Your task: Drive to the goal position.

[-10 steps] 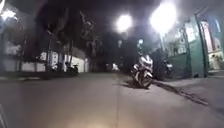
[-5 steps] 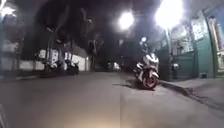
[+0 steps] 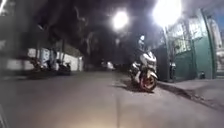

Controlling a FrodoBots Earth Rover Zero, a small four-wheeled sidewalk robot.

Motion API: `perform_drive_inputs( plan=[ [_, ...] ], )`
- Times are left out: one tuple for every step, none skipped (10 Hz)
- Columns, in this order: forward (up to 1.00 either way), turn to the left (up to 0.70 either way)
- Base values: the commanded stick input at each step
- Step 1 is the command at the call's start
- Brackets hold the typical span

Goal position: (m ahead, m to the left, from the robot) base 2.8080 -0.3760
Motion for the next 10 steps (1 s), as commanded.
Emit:
perform_drive_inputs(
  plan=[
    [0.7, 0.0],
    [0.7, 0.0],
    [0.7, 0.0],
    [0.7, 0.0],
    [0.7, 0.0],
    [0.7, 0.0],
    [0.7, 0.0],
    [0.7, 0.0],
    [0.7, 0.0],
    [0.7, 0.0]
  ],
)
